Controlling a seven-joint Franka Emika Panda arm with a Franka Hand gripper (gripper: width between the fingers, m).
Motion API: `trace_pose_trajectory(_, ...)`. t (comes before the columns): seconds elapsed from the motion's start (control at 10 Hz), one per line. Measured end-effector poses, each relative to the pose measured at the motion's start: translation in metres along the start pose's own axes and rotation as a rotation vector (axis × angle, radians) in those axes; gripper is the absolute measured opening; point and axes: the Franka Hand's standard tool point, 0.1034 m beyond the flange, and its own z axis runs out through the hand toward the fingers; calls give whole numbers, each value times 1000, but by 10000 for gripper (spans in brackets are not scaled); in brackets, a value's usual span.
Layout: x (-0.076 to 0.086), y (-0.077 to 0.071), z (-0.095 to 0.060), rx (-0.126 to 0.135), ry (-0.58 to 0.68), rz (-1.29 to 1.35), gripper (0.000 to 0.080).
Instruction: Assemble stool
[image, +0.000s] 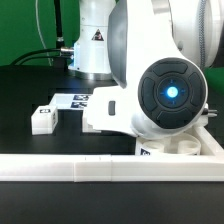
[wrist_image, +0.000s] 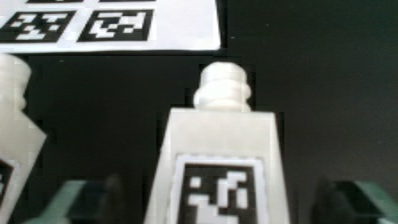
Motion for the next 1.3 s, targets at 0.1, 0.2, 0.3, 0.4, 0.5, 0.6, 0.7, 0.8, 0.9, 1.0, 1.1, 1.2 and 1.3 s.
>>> trace_pose_trajectory(0.1,0,0,-1,-1,2,-6,342)
trace_pose_trajectory(0.2,0,0,-2,0,5,-17,334)
trace_pose_trajectory(0.3,-1,0,-3,0,8,-24,334)
trace_pose_trajectory(0.4,-3,0,-6,0,13,-31,334)
trace_pose_trajectory(0.5,-7,0,-11,1,22,-33,334)
trace_pose_trajectory(0.6,-16,-2,-19,0,27,-37,334)
trace_pose_trajectory(0.7,-32,-2,-30,-2,25,-43,334)
trace_pose_trajectory(0.8,-49,-2,-43,-5,22,-55,334)
trace_pose_trajectory(0.9,-63,-3,-57,-7,40,-98,334)
trace_pose_trajectory(1.0,-66,-2,-63,-7,48,-139,334)
trace_pose_trajectory(1.1,-63,-2,-62,-7,54,-137,335)
trace_pose_trajectory(1.2,-58,-4,-67,-5,96,-139,335)
trace_pose_trajectory(1.3,-59,-4,-68,-5,106,-138,335)
